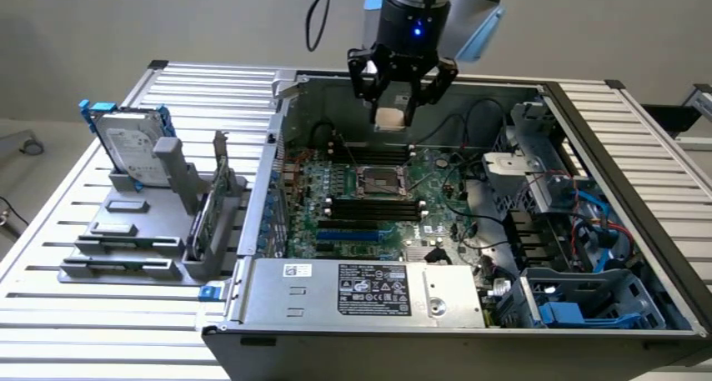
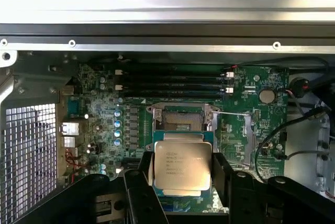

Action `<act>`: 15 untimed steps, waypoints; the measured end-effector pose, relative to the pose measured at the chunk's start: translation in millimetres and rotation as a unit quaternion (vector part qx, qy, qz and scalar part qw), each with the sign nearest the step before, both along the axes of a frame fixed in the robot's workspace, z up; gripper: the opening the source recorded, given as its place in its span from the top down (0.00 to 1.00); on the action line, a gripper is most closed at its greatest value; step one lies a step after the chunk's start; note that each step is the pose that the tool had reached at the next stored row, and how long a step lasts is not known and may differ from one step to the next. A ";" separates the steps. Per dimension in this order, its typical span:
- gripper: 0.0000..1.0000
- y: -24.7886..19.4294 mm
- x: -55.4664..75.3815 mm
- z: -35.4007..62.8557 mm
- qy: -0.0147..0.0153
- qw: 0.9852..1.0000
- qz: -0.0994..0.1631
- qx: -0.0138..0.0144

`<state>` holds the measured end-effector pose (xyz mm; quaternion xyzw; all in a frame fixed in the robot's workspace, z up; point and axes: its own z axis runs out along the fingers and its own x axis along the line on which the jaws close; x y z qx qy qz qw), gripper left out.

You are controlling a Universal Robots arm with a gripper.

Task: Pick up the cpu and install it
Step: 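Pick up the cpu and move it towards the insertion slot, then place the cpu into insertion slot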

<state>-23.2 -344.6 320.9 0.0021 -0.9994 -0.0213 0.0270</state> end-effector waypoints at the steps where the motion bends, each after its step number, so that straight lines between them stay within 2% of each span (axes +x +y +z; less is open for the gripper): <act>1: 0.45 0.0 0.3 -1.9 0.000 1.000 0.000 0.000; 4: 0.45 0.1 0.6 -7.3 0.000 1.000 0.000 0.000; 5: 0.45 0.1 0.8 -7.6 0.001 1.000 0.000 0.000; 15: 0.45 0.1 0.8 -7.6 0.002 1.000 0.000 0.000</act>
